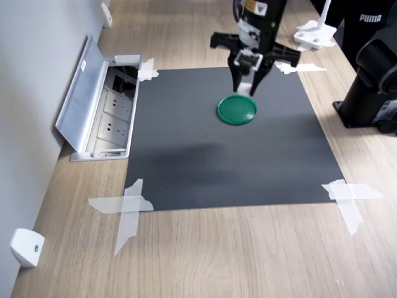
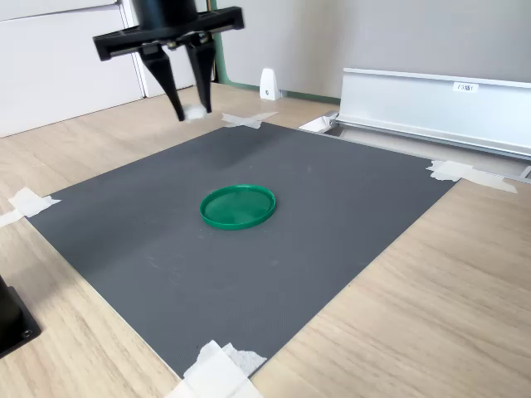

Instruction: Grasp a white terminal and put it on the green lid.

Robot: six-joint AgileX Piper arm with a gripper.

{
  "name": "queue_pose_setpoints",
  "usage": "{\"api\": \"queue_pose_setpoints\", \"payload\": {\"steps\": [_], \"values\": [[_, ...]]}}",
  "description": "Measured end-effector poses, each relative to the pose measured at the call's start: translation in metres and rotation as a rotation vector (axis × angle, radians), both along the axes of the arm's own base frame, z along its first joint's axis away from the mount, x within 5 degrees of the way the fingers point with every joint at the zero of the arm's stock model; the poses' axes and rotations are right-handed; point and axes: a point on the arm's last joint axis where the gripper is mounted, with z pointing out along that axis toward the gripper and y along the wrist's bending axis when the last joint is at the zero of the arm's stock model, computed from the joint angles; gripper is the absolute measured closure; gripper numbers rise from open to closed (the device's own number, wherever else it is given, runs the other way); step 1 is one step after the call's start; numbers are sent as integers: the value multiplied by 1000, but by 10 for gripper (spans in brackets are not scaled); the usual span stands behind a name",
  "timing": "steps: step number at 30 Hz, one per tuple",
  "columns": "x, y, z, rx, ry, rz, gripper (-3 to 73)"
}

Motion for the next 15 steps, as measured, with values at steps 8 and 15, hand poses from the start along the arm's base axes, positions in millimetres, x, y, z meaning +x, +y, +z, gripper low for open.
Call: {"api": "queue_pose_setpoints", "payload": {"steps": [8,15], "values": [[-12,-31,-34,-28,14,-83,427],[-10,-37,-47,-43,-43,-87,427]]}}
